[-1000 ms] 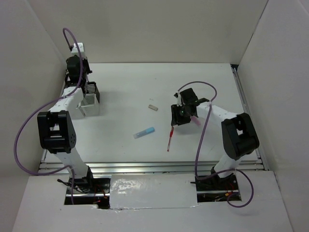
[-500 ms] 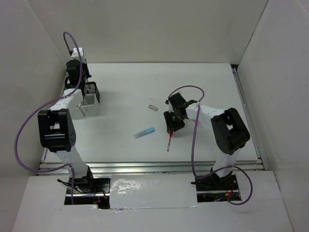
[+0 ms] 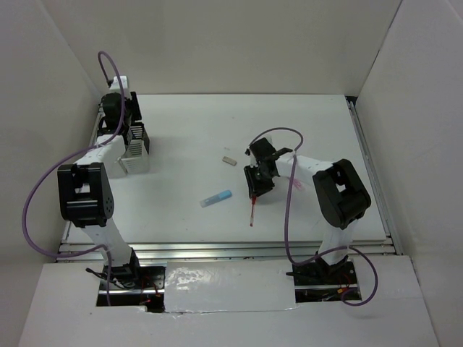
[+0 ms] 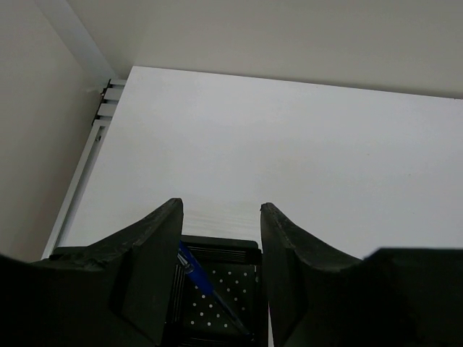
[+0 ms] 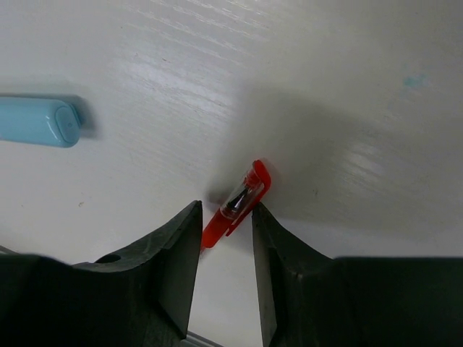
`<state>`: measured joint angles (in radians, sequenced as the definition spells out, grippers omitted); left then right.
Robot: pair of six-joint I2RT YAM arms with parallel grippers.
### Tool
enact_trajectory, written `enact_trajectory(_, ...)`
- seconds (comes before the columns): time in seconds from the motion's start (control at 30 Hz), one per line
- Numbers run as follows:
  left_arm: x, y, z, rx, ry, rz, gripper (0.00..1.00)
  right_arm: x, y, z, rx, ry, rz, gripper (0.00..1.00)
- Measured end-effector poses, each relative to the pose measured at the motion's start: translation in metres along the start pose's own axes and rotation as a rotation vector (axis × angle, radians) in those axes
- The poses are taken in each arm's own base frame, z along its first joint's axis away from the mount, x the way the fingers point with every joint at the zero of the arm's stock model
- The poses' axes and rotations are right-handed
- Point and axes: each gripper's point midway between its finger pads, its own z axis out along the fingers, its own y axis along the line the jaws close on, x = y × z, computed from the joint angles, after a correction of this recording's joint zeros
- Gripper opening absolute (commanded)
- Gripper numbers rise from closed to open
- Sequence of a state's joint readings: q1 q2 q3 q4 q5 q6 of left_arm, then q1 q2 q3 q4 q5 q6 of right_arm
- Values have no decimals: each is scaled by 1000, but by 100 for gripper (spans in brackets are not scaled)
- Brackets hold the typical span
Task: Sort the stationery into containers
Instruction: Move the pen to the center of the board, then pick up the pen from the center of the board.
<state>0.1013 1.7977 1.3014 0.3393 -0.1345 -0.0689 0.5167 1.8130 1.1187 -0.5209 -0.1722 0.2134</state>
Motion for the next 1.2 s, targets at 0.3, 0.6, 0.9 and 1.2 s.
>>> enact_trajectory(0.3, -14, -12, -14, 59, -9, -26, 61, 0, 4, 4, -21, 16, -6, 16)
enact_trajectory(0.6, -55, -20, -40, 101, -87, -44, 62, -39, 1, 12, -8, 9, -34, 18)
enact_trajectory(0.9, -49, -23, -44, 109, -68, -42, 65, -66, -30, 11, 69, -11, -74, 50)
enact_trajectory(1.2, -57, -26, -57, 130, -69, -69, 64, -35, -29, 3, 50, 36, -89, 47)
